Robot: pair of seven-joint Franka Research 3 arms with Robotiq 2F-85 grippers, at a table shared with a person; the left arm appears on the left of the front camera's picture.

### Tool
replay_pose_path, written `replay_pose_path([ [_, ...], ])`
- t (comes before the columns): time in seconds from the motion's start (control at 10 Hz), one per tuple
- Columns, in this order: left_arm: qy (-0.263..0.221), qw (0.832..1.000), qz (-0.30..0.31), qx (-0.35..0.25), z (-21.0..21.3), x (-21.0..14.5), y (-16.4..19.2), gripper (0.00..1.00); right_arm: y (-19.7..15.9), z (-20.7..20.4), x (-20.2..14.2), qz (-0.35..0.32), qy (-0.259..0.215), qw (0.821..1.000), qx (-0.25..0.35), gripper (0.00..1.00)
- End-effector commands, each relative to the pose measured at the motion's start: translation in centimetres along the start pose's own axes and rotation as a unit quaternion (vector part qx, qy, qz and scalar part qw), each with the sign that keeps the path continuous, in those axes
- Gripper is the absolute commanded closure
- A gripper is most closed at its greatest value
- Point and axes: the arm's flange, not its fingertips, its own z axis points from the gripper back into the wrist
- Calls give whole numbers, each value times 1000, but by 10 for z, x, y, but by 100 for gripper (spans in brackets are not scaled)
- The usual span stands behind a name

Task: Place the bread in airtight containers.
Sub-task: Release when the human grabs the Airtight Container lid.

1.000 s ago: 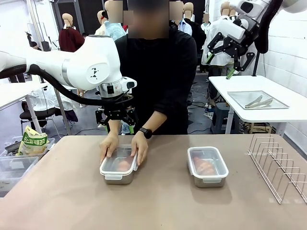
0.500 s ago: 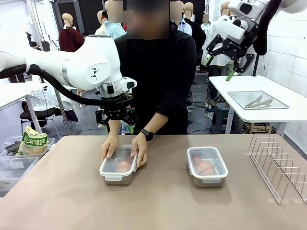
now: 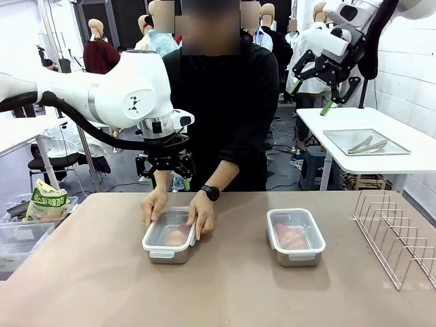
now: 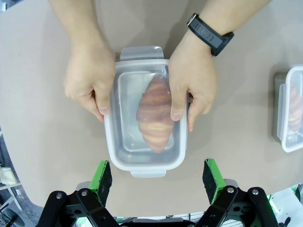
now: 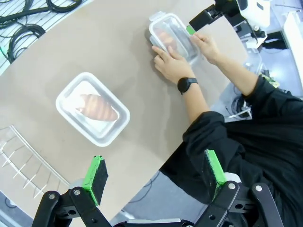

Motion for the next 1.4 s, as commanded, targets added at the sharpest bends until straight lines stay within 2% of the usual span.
replay_pose_path([
  [0.0,-2,1000,0,-1,1,0,0,0,0,0,1,0,0,1000,1,0],
  [1.3,-2,1000,0,-1,1,0,0,0,0,0,1,0,0,1000,1,0],
])
